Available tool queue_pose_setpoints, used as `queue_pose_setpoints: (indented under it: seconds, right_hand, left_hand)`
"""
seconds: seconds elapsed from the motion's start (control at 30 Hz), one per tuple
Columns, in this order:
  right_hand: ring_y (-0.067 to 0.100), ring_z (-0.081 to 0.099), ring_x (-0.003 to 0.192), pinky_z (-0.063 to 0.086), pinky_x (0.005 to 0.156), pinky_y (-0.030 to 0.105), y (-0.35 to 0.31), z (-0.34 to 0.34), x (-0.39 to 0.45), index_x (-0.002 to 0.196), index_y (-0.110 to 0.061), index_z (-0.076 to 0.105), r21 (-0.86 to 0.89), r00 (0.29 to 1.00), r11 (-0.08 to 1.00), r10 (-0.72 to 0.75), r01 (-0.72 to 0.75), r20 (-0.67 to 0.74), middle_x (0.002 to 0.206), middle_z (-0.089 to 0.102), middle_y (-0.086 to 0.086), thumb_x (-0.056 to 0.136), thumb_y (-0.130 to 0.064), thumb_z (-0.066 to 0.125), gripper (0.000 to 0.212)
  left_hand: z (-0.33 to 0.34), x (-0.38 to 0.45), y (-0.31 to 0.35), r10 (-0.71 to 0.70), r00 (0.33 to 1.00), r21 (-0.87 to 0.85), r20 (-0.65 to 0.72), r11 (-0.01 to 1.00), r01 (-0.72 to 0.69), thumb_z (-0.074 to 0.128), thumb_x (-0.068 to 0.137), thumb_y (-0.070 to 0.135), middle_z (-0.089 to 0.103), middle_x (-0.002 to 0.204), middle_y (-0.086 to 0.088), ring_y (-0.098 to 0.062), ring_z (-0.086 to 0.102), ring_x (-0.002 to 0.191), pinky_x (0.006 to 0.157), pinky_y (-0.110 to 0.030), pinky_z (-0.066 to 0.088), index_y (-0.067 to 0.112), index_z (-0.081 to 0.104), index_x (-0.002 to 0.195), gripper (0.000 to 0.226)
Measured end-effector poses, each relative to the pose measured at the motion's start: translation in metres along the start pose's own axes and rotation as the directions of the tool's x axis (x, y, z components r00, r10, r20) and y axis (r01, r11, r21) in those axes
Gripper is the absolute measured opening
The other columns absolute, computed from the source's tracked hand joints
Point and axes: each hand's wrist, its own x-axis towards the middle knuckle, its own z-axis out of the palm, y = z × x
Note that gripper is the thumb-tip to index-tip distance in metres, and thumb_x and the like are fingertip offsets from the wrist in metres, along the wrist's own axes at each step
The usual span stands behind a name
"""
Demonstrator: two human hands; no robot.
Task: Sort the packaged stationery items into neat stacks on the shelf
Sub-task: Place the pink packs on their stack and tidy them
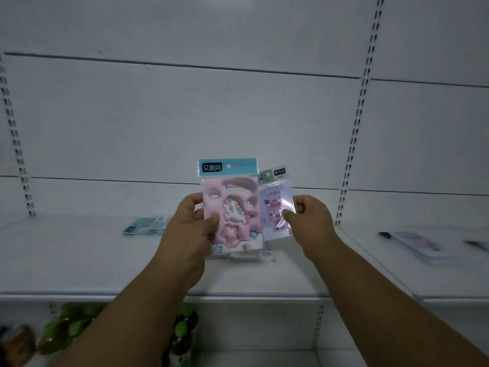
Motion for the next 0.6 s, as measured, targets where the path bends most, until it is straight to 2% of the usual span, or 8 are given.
queue_pose_setpoints:
  seconds: [0.07, 0.17, 0.23, 0.33, 0.4, 0.5, 0.6]
  right_hand:
    - [0.013, 0.067, 0.074, 0.047, 0.06, 0.022, 0.012, -0.044, 0.004, 0.101, -0.011, 0.07, 0.005, 1.0, 1.0, 0.01, -0.01, -0.019, 0.09, 0.073, 0.003, 0.083, -0.006, 0.069, 0.018]
    - [0.011, 0.071, 0.073, 0.053, 0.062, 0.022, 0.035, -0.118, 0.012, 0.093, -0.015, 0.072, -0.078, 1.0, 0.997, 0.006, -0.008, -0.026, 0.084, 0.074, -0.001, 0.081, -0.008, 0.074, 0.014]
    - [0.013, 0.071, 0.07, 0.057, 0.065, 0.027, 0.054, -0.166, 0.022, 0.089, -0.013, 0.074, -0.138, 0.998, 0.99, 0.025, -0.033, -0.055, 0.08, 0.075, 0.0, 0.078, -0.01, 0.077, 0.011]
    - [0.019, 0.068, 0.064, 0.054, 0.059, 0.03, 0.086, -0.227, 0.047, 0.087, -0.008, 0.076, -0.228, 0.993, 0.968, 0.088, -0.105, -0.084, 0.08, 0.075, 0.008, 0.075, -0.013, 0.079, 0.014]
    - [0.023, 0.065, 0.062, 0.053, 0.06, 0.032, 0.105, -0.26, 0.066, 0.081, -0.005, 0.075, -0.328, 0.992, 0.937, 0.102, -0.122, -0.076, 0.077, 0.074, 0.011, 0.073, -0.015, 0.08, 0.013]
    - [0.024, 0.059, 0.064, 0.048, 0.062, 0.034, 0.129, -0.293, 0.097, 0.074, 0.005, 0.071, -0.407, 0.986, 0.899, 0.156, -0.165, -0.055, 0.075, 0.068, 0.022, 0.071, -0.01, 0.081, 0.018]
    - [0.023, 0.056, 0.071, 0.053, 0.069, 0.038, 0.142, -0.303, 0.116, 0.058, -0.004, 0.053, -0.519, 0.979, 0.843, 0.197, -0.14, 0.055, 0.068, 0.052, 0.015, 0.072, -0.011, 0.077, 0.029]
  left_hand:
    - [0.037, -0.001, -0.012, -0.022, 0.999, -0.007, 0.028, 1.0, 0.022, 0.05, 0.097, -0.002, 0.074, 0.102, -0.011, -0.029, 0.075, 0.084, 0.071, -0.042, 0.06, 0.017, 0.057, 0.115, 0.027]
    - [0.102, -0.005, -0.034, -0.057, 0.996, -0.011, 0.076, 0.998, 0.058, 0.052, 0.098, 0.002, 0.073, 0.107, -0.01, -0.03, 0.074, 0.088, 0.079, -0.049, 0.059, 0.017, 0.058, 0.117, 0.025]
    - [0.147, -0.01, -0.048, -0.061, 0.993, -0.013, 0.104, 0.998, 0.062, 0.053, 0.097, 0.004, 0.073, 0.107, -0.009, -0.029, 0.074, 0.089, 0.082, -0.051, 0.059, 0.019, 0.059, 0.112, 0.022]
    - [0.211, -0.017, -0.067, -0.085, 0.99, -0.042, 0.109, 0.995, 0.09, 0.052, 0.097, 0.003, 0.074, 0.104, -0.008, -0.028, 0.074, 0.087, 0.08, -0.049, 0.059, 0.021, 0.06, 0.106, 0.021]
    - [0.248, -0.019, -0.078, -0.102, 0.989, -0.052, 0.107, 0.993, 0.108, 0.052, 0.097, 0.002, 0.074, 0.104, -0.009, -0.028, 0.075, 0.086, 0.079, -0.047, 0.06, 0.019, 0.06, 0.108, 0.022]
    - [0.29, -0.024, -0.092, -0.116, 0.99, -0.049, 0.085, 0.992, 0.12, 0.053, 0.096, 0.001, 0.074, 0.104, -0.01, -0.03, 0.074, 0.086, 0.079, -0.048, 0.059, 0.016, 0.06, 0.113, 0.024]
    - [0.314, -0.028, -0.103, -0.129, 0.99, -0.048, 0.055, 0.99, 0.131, 0.052, 0.096, -0.001, 0.074, 0.103, -0.012, -0.032, 0.074, 0.085, 0.077, -0.047, 0.059, 0.014, 0.061, 0.114, 0.025]
